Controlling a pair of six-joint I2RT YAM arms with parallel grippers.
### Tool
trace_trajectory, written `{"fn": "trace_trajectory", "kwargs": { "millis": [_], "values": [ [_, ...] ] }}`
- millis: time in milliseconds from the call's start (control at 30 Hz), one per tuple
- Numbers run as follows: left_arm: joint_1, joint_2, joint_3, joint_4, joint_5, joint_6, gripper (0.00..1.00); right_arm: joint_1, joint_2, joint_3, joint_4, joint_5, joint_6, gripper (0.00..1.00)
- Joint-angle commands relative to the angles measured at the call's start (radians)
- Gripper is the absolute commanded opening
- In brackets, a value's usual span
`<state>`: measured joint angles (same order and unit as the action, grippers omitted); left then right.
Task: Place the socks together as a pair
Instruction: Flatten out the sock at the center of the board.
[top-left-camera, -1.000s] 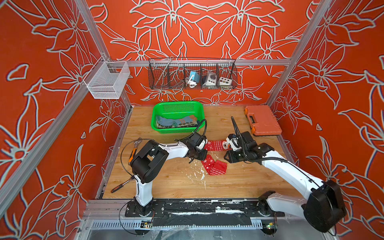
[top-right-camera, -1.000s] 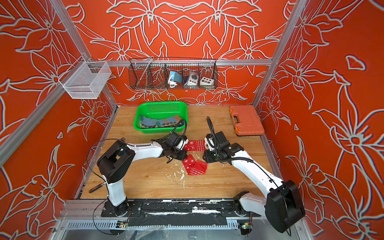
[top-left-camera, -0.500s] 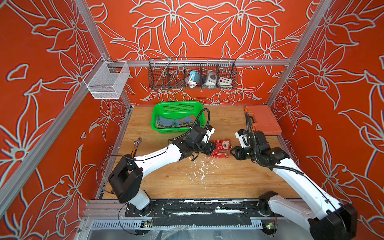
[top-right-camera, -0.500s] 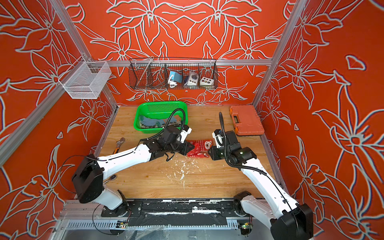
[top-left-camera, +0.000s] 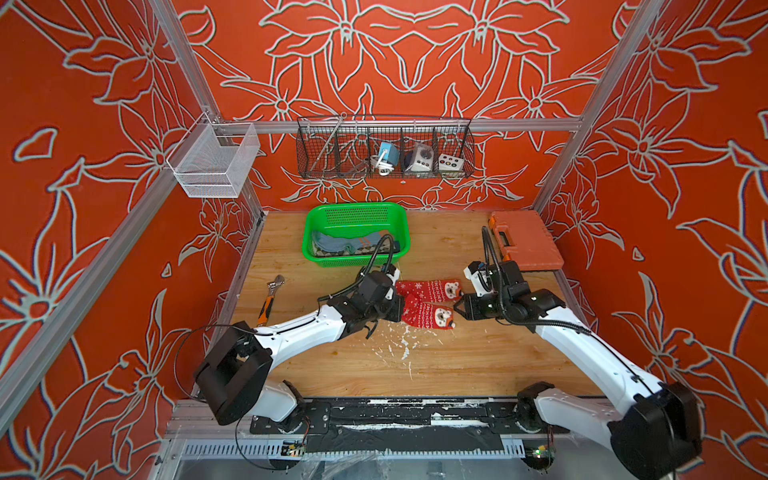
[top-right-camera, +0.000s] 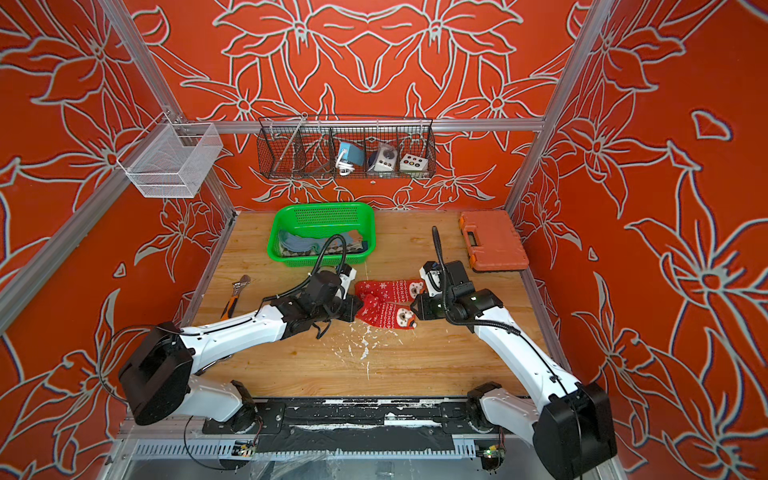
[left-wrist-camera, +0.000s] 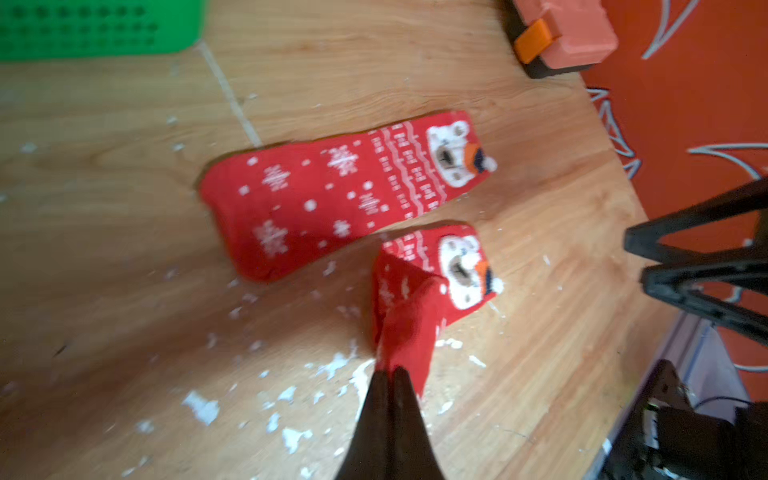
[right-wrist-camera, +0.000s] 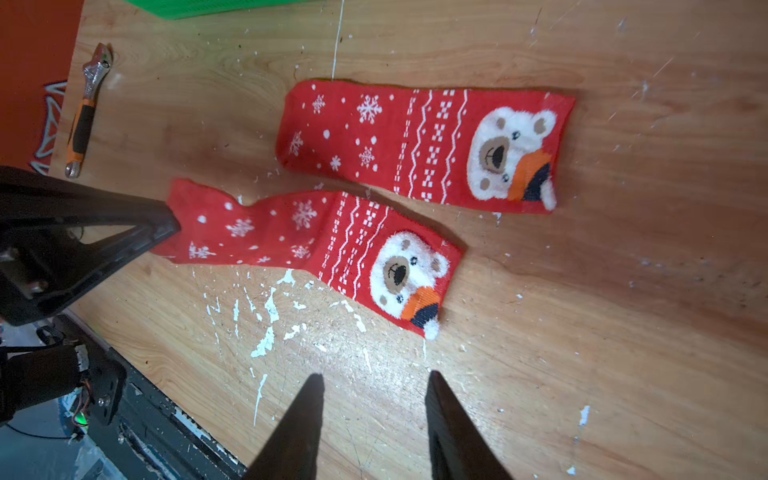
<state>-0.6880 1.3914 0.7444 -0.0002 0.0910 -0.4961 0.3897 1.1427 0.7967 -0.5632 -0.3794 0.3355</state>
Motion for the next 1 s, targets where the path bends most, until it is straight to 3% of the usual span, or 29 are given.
{"fn": "trace_trajectory", "kwargs": {
  "millis": [0, 200, 400, 533, 667, 967],
  "values": [
    [0.029, -0.077, -0.093, 0.055, -0.027, -0.057, 0.0, -0.012, 0.06, -0.051, 0.08, -0.035, 0.027, 0.45],
    [0.059, -0.192, -0.229, 0.086, -0.056, -0.089, 0.12, -0.013, 0.211, -0.086, 0.194, -0.085, 0.049, 0.48],
    [0.126, -0.209, -0.291, 0.083, -0.002, -0.07, 0.36, -0.011, 0.297, -0.124, 0.332, -0.183, 0.099, 0.46],
    [0.181, -0.21, -0.294, 0.101, 0.015, -0.058, 0.46, -0.014, 0.309, -0.117, 0.321, -0.141, 0.089, 0.43],
    [0.212, -0.144, -0.24, 0.169, 0.052, -0.045, 0.47, -0.08, 0.281, -0.081, 0.276, -0.101, 0.064, 0.44],
    [0.204, 0.17, -0.05, 0.29, 0.128, -0.094, 0.47, -0.243, 0.361, 0.08, 0.188, -0.101, 0.007, 0.5]
  ]
}}
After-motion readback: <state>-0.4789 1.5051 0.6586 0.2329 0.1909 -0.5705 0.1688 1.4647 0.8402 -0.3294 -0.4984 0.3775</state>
